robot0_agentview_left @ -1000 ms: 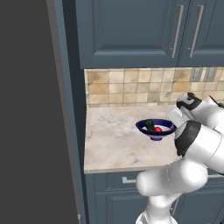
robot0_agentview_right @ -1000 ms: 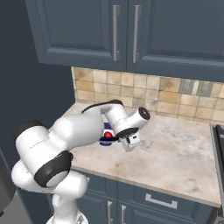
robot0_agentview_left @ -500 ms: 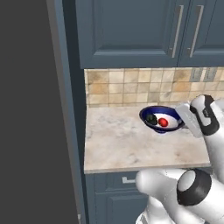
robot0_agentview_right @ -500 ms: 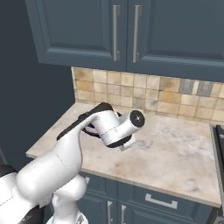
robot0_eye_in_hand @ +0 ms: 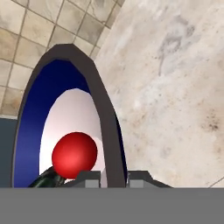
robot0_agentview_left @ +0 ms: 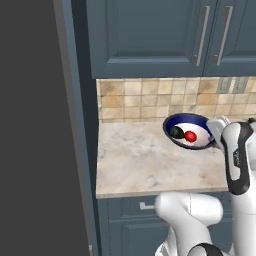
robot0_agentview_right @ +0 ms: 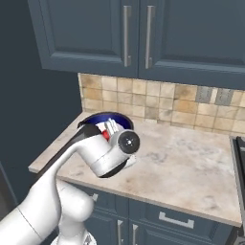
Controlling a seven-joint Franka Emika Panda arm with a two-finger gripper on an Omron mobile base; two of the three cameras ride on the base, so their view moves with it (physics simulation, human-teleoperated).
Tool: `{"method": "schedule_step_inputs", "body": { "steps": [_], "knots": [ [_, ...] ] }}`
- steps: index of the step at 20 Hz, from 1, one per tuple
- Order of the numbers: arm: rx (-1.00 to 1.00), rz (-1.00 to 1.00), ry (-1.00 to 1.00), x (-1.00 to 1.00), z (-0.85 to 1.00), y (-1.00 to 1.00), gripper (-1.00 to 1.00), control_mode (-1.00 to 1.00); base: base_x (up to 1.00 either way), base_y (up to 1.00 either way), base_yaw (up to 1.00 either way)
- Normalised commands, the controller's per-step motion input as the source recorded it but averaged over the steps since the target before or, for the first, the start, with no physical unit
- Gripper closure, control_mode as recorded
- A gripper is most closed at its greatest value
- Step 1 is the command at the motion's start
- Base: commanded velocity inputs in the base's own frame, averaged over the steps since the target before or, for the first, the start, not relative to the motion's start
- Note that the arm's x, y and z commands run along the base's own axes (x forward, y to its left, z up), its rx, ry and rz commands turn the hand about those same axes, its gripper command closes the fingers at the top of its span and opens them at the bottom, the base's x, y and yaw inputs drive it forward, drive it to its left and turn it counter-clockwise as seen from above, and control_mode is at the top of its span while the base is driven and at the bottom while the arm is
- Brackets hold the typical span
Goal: Place the bowl with the tomato and eggplant on the second highest shelf of the fridge. Place the bowl with the chicken drumstick and steak on the top shelf of the fridge.
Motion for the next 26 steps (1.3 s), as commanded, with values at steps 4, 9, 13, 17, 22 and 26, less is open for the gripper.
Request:
{"method": "schedule_step_inputs", "body": {
  "steps": [4, 9, 13, 17, 22, 26],
  "knots": [
    [0.00, 0.00, 0.00, -0.22, 0.00, 0.04, 1.00, 1.00, -0.46, 0.05, 0.00],
    [0.00, 0.00, 0.00, 0.00, 0.00, 0.00, 1.00, 1.00, -1.00, 0.18, 0.00],
    [0.00, 0.00, 0.00, 0.00, 0.00, 0.00, 1.00, 1.00, -1.00, 0.24, 0.01],
    [0.00, 0.00, 0.00, 0.00, 0.00, 0.00, 1.00, 1.00, -1.00, 0.44, 0.07],
    [0.00, 0.00, 0.00, 0.00, 0.00, 0.00, 1.00, 1.00, -1.00, 0.89, 0.18],
    [0.00, 0.00, 0.00, 0.00, 0.00, 0.00, 1.00, 1.00, -1.00, 1.00, 0.26]
  ]
}}
